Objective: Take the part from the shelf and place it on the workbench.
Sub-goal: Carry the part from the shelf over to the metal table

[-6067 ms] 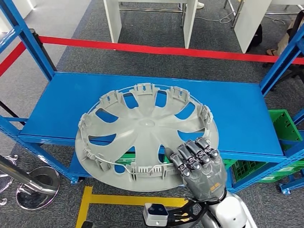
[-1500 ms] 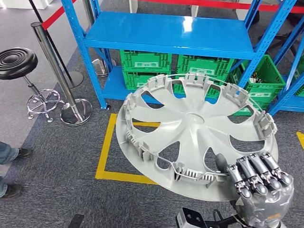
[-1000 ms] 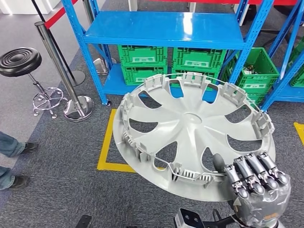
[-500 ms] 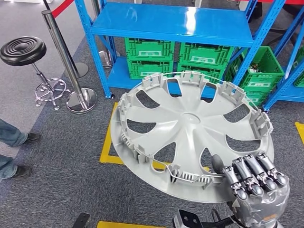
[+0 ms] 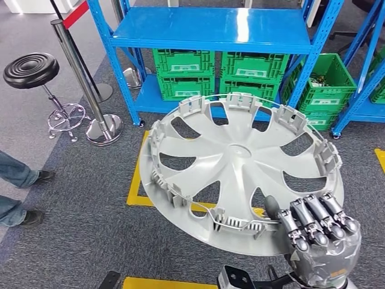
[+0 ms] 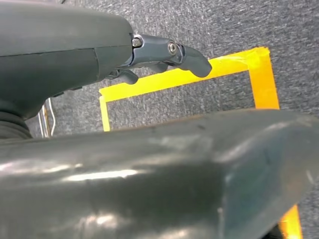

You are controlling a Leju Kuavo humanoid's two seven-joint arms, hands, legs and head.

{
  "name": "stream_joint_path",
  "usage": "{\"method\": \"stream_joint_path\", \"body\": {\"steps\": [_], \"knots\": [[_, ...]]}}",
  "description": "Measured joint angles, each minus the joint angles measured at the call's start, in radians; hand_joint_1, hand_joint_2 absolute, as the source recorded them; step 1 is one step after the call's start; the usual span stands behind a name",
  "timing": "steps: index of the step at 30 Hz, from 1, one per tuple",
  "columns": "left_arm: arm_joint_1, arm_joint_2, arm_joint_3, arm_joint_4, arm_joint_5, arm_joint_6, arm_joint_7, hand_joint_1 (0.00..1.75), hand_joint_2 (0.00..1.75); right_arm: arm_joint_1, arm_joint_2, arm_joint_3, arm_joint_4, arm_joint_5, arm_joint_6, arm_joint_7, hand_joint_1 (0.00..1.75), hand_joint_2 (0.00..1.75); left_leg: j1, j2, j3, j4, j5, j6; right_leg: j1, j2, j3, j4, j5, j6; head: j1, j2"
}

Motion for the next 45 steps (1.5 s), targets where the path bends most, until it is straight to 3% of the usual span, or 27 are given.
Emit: {"method": "stream_joint_path", "body": {"steps": [1,2,3,6,7,10,12,15,16,17,18,20,21,23,27,34,38,40,45], "knots": [[0.001,0.0,-0.002,0.0,-0.001,0.0,0.0,0.0,0.0,0.0,0.0,0.0,0.002,0.0,0.0,0.0,1.75,1.75,0.0,0.0,-0.01,0.036,-0.01,0.0,0.002,0.0,-0.004,0.0,0.003,-0.001,0.0,0.0],[0.001,0.0,-0.003,0.0,-0.002,0.0,0.0,0.0,0.0,0.0,0.0,0.0,0.003,0.0,0.0,0.0,1.75,1.75,0.0,0.0,-0.003,0.036,-0.002,0.002,0.003,0.0,-0.006,0.001,0.005,-0.002,0.0,0.0],[0.001,0.0,-0.003,0.0,-0.002,0.0,0.001,0.0,0.0,0.0,0.0,0.0,0.005,0.0,0.0,-0.001,1.75,1.75,0.0,0.0,0.021,-0.003,0.023,0.006,0.005,0.0,-0.008,0.002,0.006,-0.001,0.0,0.0],[0.0,0.001,-0.005,0.0,-0.005,0.0,0.001,0.0,0.0,-0.001,0.0,0.0,0.007,0.0,0.0,-0.002,1.75,1.75,-0.005,-0.002,0.126,-0.198,0.101,0.022,0.009,0.001,-0.013,0.005,0.009,0.003,0.0,0.0],[-0.001,0.001,-0.007,0.0,-0.006,0.0,0.001,0.0,0.0,-0.001,0.0,0.0,0.007,0.0,0.0,-0.003,1.75,1.75,-0.007,-0.002,0.141,-0.233,0.106,0.025,0.011,0.001,-0.018,0.007,0.011,0.007,0.0,0.0],[-0.001,0.001,-0.013,0.0,-0.01,0.001,0.003,0.0,0.0,-0.001,0.0,0.0,0.008,0.0,0.0,-0.006,1.75,1.75,-0.007,-0.001,0.138,-0.254,0.11,0.036,0.01,0.0,-0.031,0.009,0.016,0.023,0.001,0.0],[-0.001,0.0,-0.015,0.0,-0.011,0.002,0.005,0.0,0.0,-0.001,0.0,0.0,0.008,0.0,0.0,-0.008,1.75,1.75,-0.004,0.0,0.135,-0.263,0.12,0.046,0.008,0.001,-0.054,0.049,-0.016,0.032,0.003,0.0],[-0.002,0.0,-0.018,0.0,-0.011,0.004,0.008,0.0,0.0,-0.002,0.0,0.0,0.009,0.0,0.0,-0.012,1.75,1.75,-0.005,0.002,0.125,-0.264,0.128,0.054,0.005,0.002,-0.131,0.228,-0.111,0.042,0.006,0.0],[-0.002,0.0,-0.019,0.0,-0.011,0.004,0.009,0.0,0.0,-0.001,0.0,-0.001,0.01,0.0,0.0,-0.012,1.75,1.75,-0.005,0.003,0.122,-0.263,0.129,0.055,0.005,0.002,-0.149,0.274,-0.126,0.045,0.005,0.0],[-0.002,0.0,-0.019,0.0,-0.011,0.004,0.009,0.0,0.0,-0.001,0.0,-0.001,0.012,0.0,0.0,-0.013,1.75,1.75,-0.005,0.003,0.12,-0.262,0.13,0.054,0.004,0.002,-0.149,0.284,-0.121,0.047,0.006,0.0],[-0.002,-0.001,-0.02,0.0,-0.011,0.004,0.009,0.0,0.0,0.0,0.0,-0.001,0.013,0.0,0.0,-0.015,1.75,1.75,-0.005,0.003,0.118,-0.26,0.131,0.054,0.003,0.002,-0.13,0.254,-0.098,0.048,0.006,0.0],[-0.002,-0.002,-0.02,0.0,-0.012,0.004,0.009,0.0,0.0,-0.001,0.0,-0.002,0.015,0.0,0.0,-0.02,1.75,1.75,-0.005,0.002,0.116,-0.254,0.13,0.049,0.0,0.001,-0.055,0.123,-0.038,0.049,0.006,0.0],[-0.003,-0.002,-0.02,0.0,-0.012,0.004,0.01,0.0,0.0,-0.002,0.0,-0.002,0.015,0.0,0.0,-0.022,1.75,1.75,-0.007,0.002,0.113,-0.248,0.129,0.046,-0.001,0.002,-0.023,0.065,-0.023,0.047,0.006,0.0],[-0.003,0.0,-0.021,0.0,-0.011,0.005,0.011,0.0,0.0,-0.001,0.0,-0.002,0.016,0.0,0.0,-0.022,1.75,1.75,-0.011,0.001,0.103,-0.238,0.129,0.043,-0.002,0.004,0.002,0.013,-0.019,0.041,0.004,0.0],[-0.003,0.001,-0.022,0.0,-0.011,0.005,0.014,0.0,0.0,0.0,0.002,-0.004,0.016,0.0,0.0,-0.011,1.75,1.75,-0.013,0.001,0.097,-0.239,0.136,0.06,0.0,0.006,-0.002,0.009,-0.013,0.032,0.001,0.0],[-0.003,0.0,-0.029,0.0,-0.009,0.006,0.015,0.0,0.0,-0.002,0.002,-0.003,0.017,0.0,0.0,0.024,1.75,1.75,-0.01,0.001,0.097,-0.248,0.146,0.046,0.005,0.005,-0.007,0.01,-0.01,0.023,0.001,0.0],[-0.003,0.0,-0.031,0.0,-0.009,0.006,0.015,0.0,0.0,-0.002,0.002,-0.002,0.017,0.0,0.0,0.031,1.75,1.75,-0.008,0.001,0.096,-0.25,0.147,0.031,0.006,0.004,-0.008,0.011,-0.01,0.022,0.001,0.0],[-0.003,0.0,-0.033,0.0,-0.008,0.006,0.015,0.0,0.0,-0.002,0.002,-0.002,0.017,0.0,0.0,0.032,1.75,1.75,-0.008,0.001,0.095,-0.25,0.147,0.028,0.006,0.004,-0.008,0.011,-0.009,0.021,0.001,0.0],[-0.004,0.0,-0.035,0.0,-0.007,0.008,0.015,0.0,0.0,-0.001,0.002,0.002,0.016,0.0,0.0,0.042,1.75,1.75,-0.008,0.005,0.102,-0.272,0.16,0.047,0.002,0.005,-0.009,0.001,-0.004,0.038,0.0,0.0]]}}
